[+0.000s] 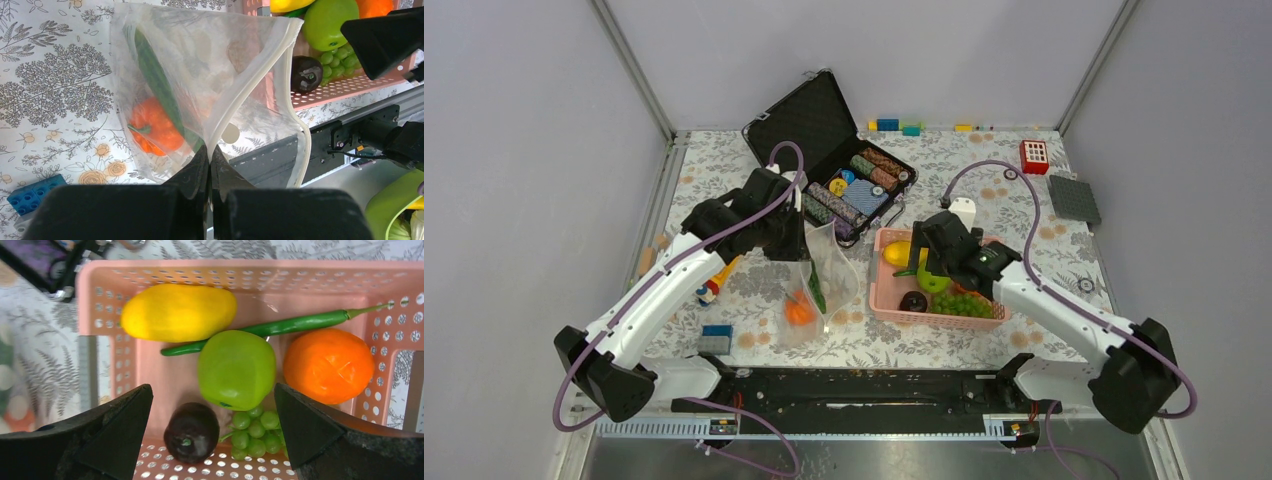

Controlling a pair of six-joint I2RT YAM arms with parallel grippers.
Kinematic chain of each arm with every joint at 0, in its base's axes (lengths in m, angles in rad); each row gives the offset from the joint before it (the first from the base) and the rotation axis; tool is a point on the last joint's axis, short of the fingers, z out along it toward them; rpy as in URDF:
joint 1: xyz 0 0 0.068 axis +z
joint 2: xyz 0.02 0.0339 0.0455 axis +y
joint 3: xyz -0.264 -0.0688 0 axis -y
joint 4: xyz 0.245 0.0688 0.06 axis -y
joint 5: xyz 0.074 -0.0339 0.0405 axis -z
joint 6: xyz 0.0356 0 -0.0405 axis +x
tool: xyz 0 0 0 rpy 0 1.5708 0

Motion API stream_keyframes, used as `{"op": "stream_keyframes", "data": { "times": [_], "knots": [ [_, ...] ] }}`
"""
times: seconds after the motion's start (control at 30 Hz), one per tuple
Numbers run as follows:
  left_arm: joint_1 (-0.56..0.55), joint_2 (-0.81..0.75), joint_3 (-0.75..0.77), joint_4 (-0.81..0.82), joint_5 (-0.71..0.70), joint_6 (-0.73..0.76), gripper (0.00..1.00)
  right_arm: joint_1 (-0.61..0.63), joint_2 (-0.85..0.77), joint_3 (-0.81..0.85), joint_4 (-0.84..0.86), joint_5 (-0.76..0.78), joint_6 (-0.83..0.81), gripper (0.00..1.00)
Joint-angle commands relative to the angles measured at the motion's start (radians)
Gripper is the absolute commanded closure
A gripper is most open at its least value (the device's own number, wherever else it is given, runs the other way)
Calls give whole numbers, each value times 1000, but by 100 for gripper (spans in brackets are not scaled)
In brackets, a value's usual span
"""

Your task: Place the food in the zip-top bag and seal the zipper

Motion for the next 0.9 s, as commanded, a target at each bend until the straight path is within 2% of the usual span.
{"op": "stream_keyframes", "data": {
  "times": [0.0,0.27,0.57,0.67,0.8,0.87],
  "knots": [
    [7,-36,-10,53,19,12,100,-39,82,-6,-11,16,59,0],
    [10,-32,-10,55,18,12,100,-60,191,-1,-7,32,92,0],
    [14,-64,-17,72,4,13,100,-62,231,-64,45,34,139,2],
    [16,-71,-19,75,1,12,100,-61,226,-75,61,32,134,10],
    [18,-74,-22,78,1,12,100,-61,170,-92,88,34,112,36],
    [18,-73,-22,79,2,12,100,-61,121,-96,91,38,93,44]
  ]
}}
